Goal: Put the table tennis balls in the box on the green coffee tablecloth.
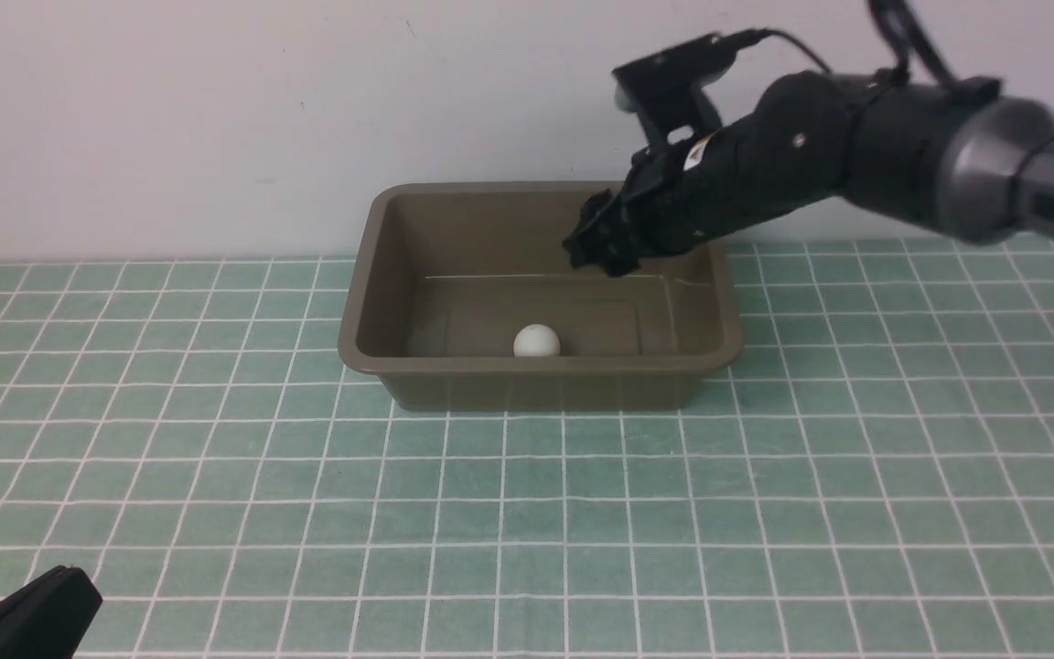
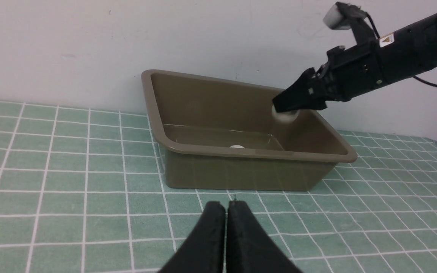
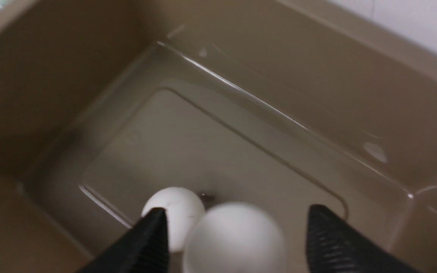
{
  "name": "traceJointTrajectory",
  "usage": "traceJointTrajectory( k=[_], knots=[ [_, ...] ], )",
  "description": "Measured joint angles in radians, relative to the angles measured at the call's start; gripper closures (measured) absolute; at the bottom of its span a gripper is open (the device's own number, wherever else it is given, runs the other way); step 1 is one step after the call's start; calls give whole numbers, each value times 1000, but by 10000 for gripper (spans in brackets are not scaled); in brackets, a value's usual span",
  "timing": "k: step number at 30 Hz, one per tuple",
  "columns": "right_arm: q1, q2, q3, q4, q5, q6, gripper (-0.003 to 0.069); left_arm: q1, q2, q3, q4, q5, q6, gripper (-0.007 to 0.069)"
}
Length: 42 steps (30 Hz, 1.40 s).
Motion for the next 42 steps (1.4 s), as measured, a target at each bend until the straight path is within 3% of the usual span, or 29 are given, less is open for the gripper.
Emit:
traceJointTrajectory(
  k=[5, 9, 12, 16, 18, 21, 24, 30, 35, 38, 42],
  knots=[
    [0, 77, -60, -6, 44, 1, 107, 0, 0, 0, -1, 2, 0, 632],
    [0, 62, -130, -62, 189, 17, 130, 0, 0, 0, -1, 2, 0, 632],
    [0, -34, -176, -144, 313, 35, 265, 0, 0, 0, -2, -3, 0, 632],
    [-3, -262, -189, -220, 419, 18, 580, 0, 0, 0, -6, -34, 0, 632],
    [-3, -361, -174, -235, 457, 15, 639, 0, 0, 0, -22, -39, 0, 632],
    [-4, -560, -74, -239, 482, 15, 669, 0, 0, 0, -50, -39, 0, 632],
    [-5, -847, 182, -217, 396, 47, 673, 0, 0, 0, -73, -39, 0, 632],
    [-5, -1288, 717, -211, 61, 164, 673, 0, 0, 0, -83, -39, 0, 632],
    [-5, -1481, 960, -227, -100, 209, 673, 0, 0, 0, -85, -39, 0, 632],
    [-5, -1722, 1126, -228, -243, 218, 673, 0, 0, 0, -86, -39, 0, 632],
    [-5, -2028, 1222, -228, -283, 218, 673, 0, 4, 1, -85, -39, 0, 632]
  ],
)
